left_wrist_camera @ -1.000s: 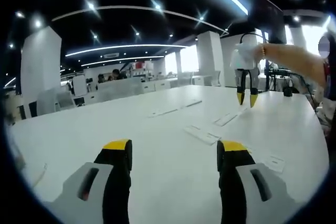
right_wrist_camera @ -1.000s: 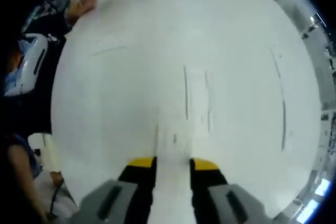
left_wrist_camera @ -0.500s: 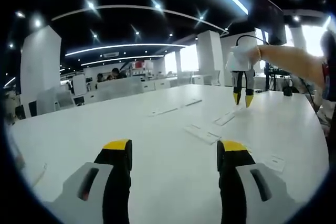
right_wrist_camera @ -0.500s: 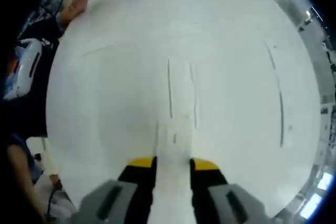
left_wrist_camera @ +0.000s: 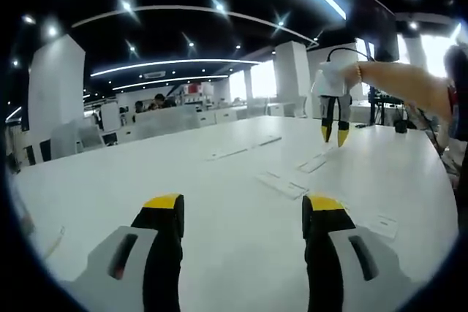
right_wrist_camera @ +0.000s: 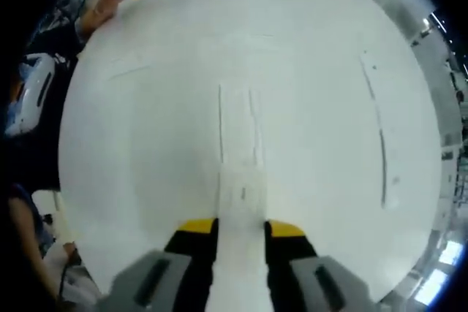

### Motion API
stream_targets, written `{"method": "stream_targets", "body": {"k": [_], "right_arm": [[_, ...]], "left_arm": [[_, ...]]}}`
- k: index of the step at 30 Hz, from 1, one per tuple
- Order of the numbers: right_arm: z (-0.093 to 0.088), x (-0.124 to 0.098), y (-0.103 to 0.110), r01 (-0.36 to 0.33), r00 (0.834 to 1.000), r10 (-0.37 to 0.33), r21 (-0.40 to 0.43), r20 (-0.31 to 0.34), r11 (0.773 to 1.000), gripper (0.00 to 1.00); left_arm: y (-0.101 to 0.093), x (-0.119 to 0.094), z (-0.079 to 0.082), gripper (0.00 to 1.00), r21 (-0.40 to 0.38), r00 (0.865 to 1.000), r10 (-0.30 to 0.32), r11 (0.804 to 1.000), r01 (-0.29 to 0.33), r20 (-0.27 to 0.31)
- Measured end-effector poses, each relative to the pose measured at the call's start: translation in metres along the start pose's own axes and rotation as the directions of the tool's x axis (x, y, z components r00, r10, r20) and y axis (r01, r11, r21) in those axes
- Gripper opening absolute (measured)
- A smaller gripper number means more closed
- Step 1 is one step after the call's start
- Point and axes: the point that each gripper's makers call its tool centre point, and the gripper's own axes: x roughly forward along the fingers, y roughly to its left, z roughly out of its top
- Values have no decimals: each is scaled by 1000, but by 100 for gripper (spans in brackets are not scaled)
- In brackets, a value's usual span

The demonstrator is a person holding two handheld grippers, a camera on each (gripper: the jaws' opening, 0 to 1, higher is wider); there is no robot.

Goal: Locate the socket holder cover, grip the socket holder cover, clip it into the socket holder slot.

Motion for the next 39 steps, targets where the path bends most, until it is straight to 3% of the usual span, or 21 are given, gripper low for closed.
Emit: {"method": "stream_targets", "body": {"k": [13,39], "right_arm": [[2,1,-2,-6,1000,6,-33,0,999,26],[-11,8,-3,-42,999,41,-49,-21,998,26]], "left_arm": [[-2,-1,0,65,2,1000,-1,1000,1,-3],[-6,0,-3,65,3,1000,-16,1000,16,-19]]}}
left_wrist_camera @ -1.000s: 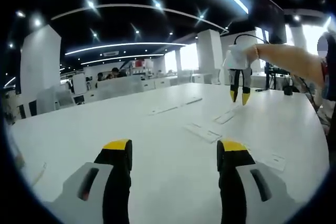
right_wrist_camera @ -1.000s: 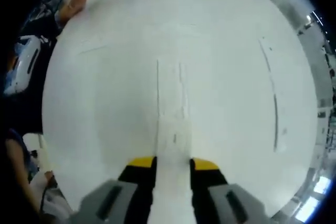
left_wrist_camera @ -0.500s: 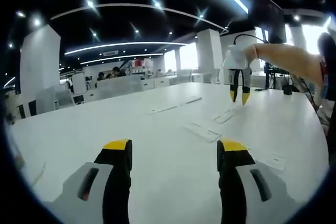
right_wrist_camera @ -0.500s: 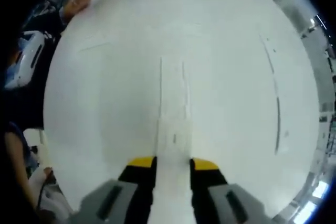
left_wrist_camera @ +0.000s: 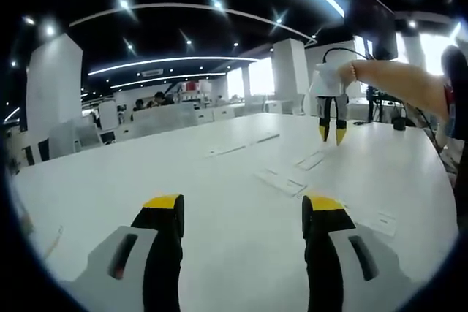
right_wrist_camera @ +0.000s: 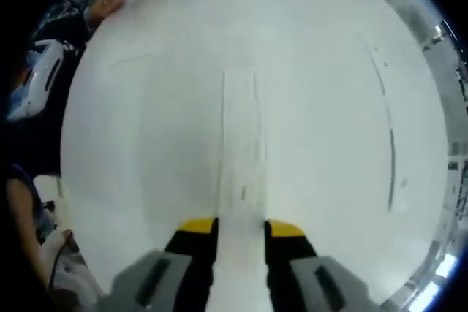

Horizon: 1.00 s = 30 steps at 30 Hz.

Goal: Locate the socket holder cover, grip the socket holder cover, clip it into the socket holder slot.

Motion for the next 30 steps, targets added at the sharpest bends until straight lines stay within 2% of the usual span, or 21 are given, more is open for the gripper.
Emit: {"method": "stream_targets", "body": {"k": [9,30], "right_arm": [[-2,9,-5,-12,1000,12,-6,-18,1000,26],[4,9,-6,-15,999,15,-21,-29,1000,25]], "left_arm": [[0,1,0,65,1,1000,-6,1000,6,-4],[2,3,0,65,2,1000,-1,1000,1,-6]]}}
